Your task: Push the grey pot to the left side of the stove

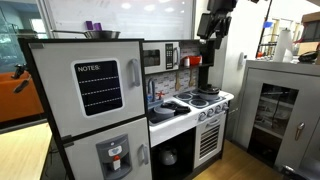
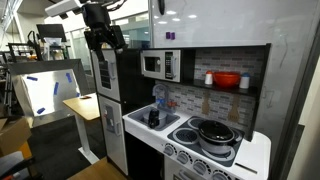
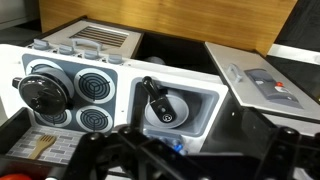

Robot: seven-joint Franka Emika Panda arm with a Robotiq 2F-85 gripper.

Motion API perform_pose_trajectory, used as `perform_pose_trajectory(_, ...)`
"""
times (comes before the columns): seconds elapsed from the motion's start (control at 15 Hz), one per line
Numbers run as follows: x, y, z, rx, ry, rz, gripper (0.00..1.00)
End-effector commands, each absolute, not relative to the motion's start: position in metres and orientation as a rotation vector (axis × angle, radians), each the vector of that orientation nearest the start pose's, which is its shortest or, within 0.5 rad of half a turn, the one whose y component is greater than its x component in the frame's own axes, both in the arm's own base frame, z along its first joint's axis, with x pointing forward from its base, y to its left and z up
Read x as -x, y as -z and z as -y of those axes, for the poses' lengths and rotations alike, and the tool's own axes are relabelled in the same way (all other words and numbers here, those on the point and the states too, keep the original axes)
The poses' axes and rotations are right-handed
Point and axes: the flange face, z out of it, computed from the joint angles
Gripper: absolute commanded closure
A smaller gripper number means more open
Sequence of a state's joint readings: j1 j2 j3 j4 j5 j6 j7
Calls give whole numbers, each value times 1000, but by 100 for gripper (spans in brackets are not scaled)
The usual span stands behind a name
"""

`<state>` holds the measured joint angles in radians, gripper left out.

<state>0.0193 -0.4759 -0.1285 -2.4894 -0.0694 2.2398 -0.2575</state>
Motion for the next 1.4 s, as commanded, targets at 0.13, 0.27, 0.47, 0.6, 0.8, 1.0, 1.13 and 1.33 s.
perform_pose_trajectory(0.13,-418,-476,50,3147,348,304,0)
perform_pose_trajectory(0.27,-426,-471,55,3147,330,315,0)
perform_pose_trajectory(0.47,-448,-459,78,3158,293,324,0)
perform_pose_trajectory(0.6,-466,-453,103,3160,288,325,0)
perform_pose_trajectory(0.8,-495,-448,142,3165,292,322,0)
perform_pose_trajectory(1.0,-522,-448,177,3164,290,281,0)
perform_pose_trajectory(1.13,-537,-446,199,3161,304,237,0)
perform_pose_trajectory(1.33,-552,-441,231,3155,311,152,0)
